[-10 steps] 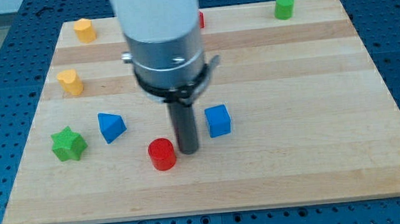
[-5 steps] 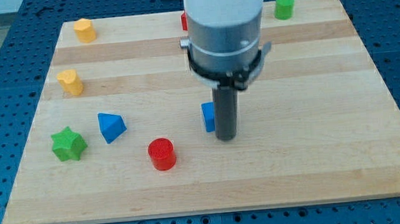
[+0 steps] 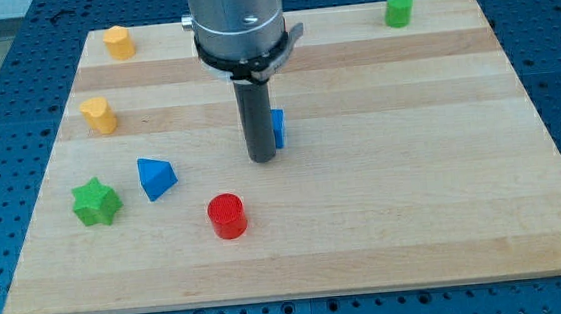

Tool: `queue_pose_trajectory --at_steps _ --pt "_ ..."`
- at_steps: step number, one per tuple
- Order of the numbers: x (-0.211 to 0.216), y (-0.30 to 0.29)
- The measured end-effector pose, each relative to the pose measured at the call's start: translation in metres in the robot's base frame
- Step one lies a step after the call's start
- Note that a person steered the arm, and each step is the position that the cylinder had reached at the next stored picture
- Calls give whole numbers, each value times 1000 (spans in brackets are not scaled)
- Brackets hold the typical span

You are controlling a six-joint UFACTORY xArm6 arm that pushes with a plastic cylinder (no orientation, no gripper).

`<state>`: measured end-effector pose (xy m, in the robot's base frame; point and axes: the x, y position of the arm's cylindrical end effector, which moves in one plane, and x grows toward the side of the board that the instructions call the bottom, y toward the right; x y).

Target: Slide the blue cube towards center right

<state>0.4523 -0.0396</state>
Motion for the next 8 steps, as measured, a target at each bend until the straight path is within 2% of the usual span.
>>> queue_pose_trajectory --at_steps 4,6,7,8 --pt "-73 -11" --pt "-71 29" --pt "-87 32" --pt "-90 60"
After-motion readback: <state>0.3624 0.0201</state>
